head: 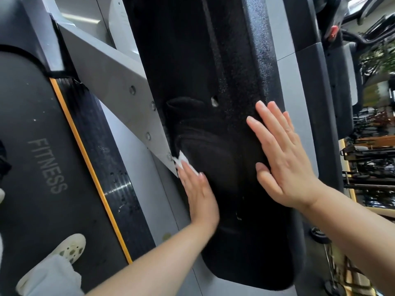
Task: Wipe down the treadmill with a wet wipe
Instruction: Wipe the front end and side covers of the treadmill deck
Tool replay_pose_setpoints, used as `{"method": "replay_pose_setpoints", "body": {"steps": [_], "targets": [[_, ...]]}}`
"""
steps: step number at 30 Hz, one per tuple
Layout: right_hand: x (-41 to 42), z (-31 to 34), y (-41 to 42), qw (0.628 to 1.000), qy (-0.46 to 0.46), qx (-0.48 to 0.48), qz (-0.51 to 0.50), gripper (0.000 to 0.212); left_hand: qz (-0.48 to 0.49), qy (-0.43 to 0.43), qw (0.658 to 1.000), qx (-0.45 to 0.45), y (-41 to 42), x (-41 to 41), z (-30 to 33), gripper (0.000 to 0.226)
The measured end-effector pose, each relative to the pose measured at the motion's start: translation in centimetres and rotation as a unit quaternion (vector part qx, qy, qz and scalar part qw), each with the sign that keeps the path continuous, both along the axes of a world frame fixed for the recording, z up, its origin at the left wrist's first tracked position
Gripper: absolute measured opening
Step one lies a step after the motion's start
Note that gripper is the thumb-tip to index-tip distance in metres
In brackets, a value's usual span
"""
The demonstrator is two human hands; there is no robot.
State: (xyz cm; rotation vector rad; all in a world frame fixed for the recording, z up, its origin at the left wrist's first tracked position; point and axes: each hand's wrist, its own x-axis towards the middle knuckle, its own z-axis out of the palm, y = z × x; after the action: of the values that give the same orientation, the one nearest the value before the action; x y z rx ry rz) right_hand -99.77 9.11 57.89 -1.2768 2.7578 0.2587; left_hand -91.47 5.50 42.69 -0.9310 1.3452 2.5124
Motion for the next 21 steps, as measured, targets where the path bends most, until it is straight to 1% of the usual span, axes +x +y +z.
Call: {"method": "replay_pose_setpoints", "body": {"steps": [2, 4, 5, 6, 9, 10, 11, 13, 15, 16, 18, 20, 21], "targets": [[0.0, 0.0, 0.0, 1.0, 0.002, -0.001, 0.003, 0.074, -0.023, -0.011, 1.0, -0.013, 2.2, 3.0, 0.5, 0.043], [-0.1, 0.1, 0.0, 1.0, 0.003, 0.002, 0.007, 0.074, -0.04, -0.003, 0.998, -0.049, 3.3, 4.0, 0.5, 0.054], [-0.1, 0.1, 0.1, 1.0, 0.004, 0.004, 0.007, 0.074, -0.045, -0.01, 0.998, -0.05, 3.1, 3.4, 0.1, 0.059], [-0.1, 0.1, 0.1, 1.0, 0.006, 0.004, 0.006, 0.074, -0.039, -0.025, 0.998, -0.037, 2.6, 2.3, -0.4, 0.061], [-0.2, 0.0, 0.0, 1.0, 0.004, 0.003, 0.006, 0.074, 0.015, -0.103, 0.991, 0.078, 0.0, -1.7, -2.4, 0.051], [-0.2, 0.0, 0.0, 1.0, 0.001, 0.001, 0.006, 0.074, 0.017, -0.109, 0.99, 0.083, -0.6, -2.1, -2.6, 0.05], [-0.2, 0.0, 0.0, 1.0, -0.001, -0.001, 0.004, 0.074, 0.009, -0.109, 0.992, 0.068, -0.6, -1.9, -2.3, 0.051], [-0.1, 0.1, 0.1, 1.0, 0.001, -0.004, 0.001, 0.073, -0.007, -0.068, 0.998, 0.002, 0.5, -0.3, 0.0, 0.056], [-0.2, 0.0, 0.1, 1.0, 0.003, -0.008, 0.001, 0.073, -0.043, 0.036, 0.995, -0.082, 2.1, 2.2, 3.4, 0.075], [-0.2, 0.0, 0.0, 1.0, 0.004, -0.009, 0.0, 0.072, -0.065, 0.073, 0.991, -0.095, 2.3, 3.3, 4.9, 0.078], [0.1, 0.1, 0.1, 0.999, 0.014, -0.025, -0.016, 0.067, -0.093, 0.11, 0.983, -0.11, 1.4, 3.0, 6.0, 0.067], [0.8, 0.1, 0.4, 0.992, 0.041, -0.095, -0.078, 0.059, -0.053, 0.162, 0.968, -0.183, -0.4, 0.6, 5.3, 0.06], [1.4, 0.1, 0.7, 0.98, 0.054, -0.146, -0.126, 0.055, -0.021, 0.179, 0.961, -0.21, -1.4, -1.3, 4.6, 0.061]]}}
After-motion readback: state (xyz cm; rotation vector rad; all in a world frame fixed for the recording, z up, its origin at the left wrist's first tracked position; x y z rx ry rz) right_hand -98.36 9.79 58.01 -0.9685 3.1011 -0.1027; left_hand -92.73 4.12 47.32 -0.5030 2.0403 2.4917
